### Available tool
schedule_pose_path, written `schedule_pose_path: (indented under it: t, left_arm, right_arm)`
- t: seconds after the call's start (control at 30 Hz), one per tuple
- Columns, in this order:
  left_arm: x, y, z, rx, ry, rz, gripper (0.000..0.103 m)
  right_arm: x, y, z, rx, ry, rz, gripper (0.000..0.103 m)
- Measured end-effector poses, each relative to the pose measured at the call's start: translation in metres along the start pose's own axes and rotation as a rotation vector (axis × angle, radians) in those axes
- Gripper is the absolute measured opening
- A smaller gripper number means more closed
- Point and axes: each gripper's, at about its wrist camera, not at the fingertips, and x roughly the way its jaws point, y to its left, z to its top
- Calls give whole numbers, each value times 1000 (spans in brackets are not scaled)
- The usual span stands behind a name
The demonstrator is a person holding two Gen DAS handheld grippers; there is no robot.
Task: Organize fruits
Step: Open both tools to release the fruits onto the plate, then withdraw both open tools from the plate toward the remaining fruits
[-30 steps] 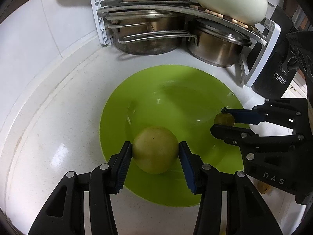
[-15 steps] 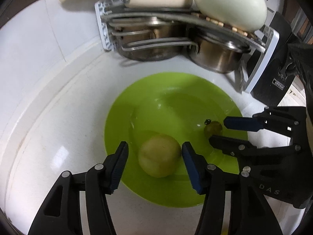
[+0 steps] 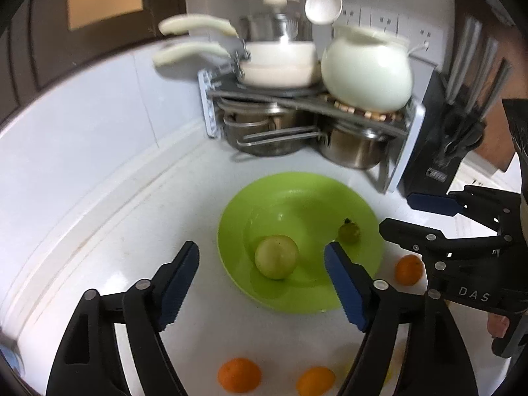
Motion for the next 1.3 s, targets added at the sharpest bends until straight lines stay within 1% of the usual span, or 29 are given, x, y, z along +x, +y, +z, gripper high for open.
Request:
schedule_pose_path:
  t: [0.13, 0.2, 0.27, 0.43, 0.7, 0.9, 1.2, 1.3]
  left_arm:
    - [-29, -2, -5, -10, -55, 19, 85]
    - [-43, -1, -11, -11, -76, 27, 85]
    - [-55, 0, -17, -7, -87, 31, 86]
    - [-80, -2, -37, 15, -114, 52, 87]
    - [-114, -7, -71, 70, -164, 78, 87]
    - [-123, -4, -90, 83, -165, 66, 87]
    - [-115, -5, -110, 113, -147, 16, 87]
    - [-110, -9, -116, 146, -145, 6, 87]
  right_arm:
    - [-30, 7, -5, 6, -66, -37, 58]
    - [-44, 11, -10, 14, -95, -58, 63]
    - [-57, 14, -17, 24, -117, -74, 64]
    - [-77, 22, -34, 47, -134, -95, 66]
    - [-96, 32, -63, 94, -116, -93, 67]
    - [-105, 42, -81, 96, -107, -118, 67]
    - [-108, 56, -106, 72, -76, -146, 67]
    - [-105, 55, -115, 74, -57, -157, 67]
